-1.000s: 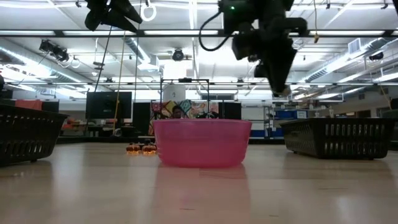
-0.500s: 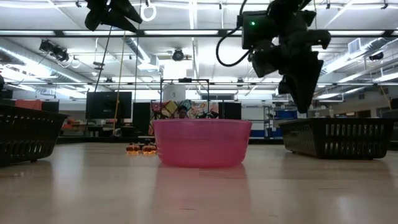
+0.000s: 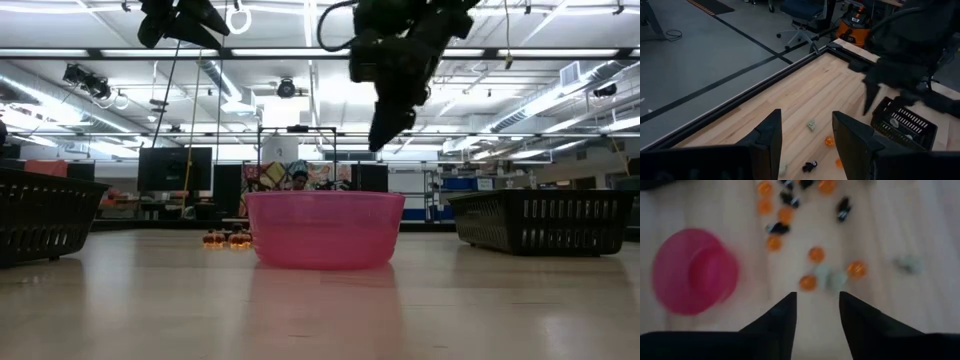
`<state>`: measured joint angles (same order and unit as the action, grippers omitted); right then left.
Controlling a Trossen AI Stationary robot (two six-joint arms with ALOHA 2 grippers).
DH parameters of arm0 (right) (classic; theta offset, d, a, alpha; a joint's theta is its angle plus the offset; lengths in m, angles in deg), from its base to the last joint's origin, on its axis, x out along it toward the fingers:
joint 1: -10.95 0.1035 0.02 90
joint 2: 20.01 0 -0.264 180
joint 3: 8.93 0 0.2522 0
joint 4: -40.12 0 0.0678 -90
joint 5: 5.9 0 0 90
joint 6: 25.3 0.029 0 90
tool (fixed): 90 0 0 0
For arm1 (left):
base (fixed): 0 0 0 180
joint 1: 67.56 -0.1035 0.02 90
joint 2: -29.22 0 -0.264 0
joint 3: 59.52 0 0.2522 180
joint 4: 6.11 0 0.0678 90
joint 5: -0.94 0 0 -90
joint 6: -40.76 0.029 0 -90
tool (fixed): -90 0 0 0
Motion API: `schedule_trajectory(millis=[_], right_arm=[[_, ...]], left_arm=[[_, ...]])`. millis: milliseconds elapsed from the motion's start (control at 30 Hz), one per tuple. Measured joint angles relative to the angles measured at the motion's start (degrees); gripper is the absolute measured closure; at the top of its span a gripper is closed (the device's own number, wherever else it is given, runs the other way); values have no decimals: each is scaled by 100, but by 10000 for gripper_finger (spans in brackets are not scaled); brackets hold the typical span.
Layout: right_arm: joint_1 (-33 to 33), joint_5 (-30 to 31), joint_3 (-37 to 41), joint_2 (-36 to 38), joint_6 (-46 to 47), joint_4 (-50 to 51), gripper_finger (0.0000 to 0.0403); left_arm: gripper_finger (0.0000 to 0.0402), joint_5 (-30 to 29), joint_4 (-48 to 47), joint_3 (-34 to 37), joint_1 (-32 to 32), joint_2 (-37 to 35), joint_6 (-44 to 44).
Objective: Sort Halloween decoration
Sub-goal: Put the white skull toy into the top black bin
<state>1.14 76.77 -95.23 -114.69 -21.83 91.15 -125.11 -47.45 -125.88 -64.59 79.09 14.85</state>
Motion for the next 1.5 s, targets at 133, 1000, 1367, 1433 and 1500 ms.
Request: schedule_trajectory(millis=[133,1000,1367,1433,1500], right_arm=[[-234,158,9,-448,-45,-562,215],[-1195,627,-676,-2251,325,-847,183],[-1176,459,-701,-2350,94,-568,211],[-1191,367,-699,-2350,13,-541,228],[-1215,230,-697,-2350,-51,-498,248]], left_arm=[[253,-2,38,0,0,0,-28],[253,-2,31,0,-221,233,-48],[253,39,27,0,-210,225,-46],[253,39,27,0,-210,225,-43],[253,42,27,0,-210,225,-43]])
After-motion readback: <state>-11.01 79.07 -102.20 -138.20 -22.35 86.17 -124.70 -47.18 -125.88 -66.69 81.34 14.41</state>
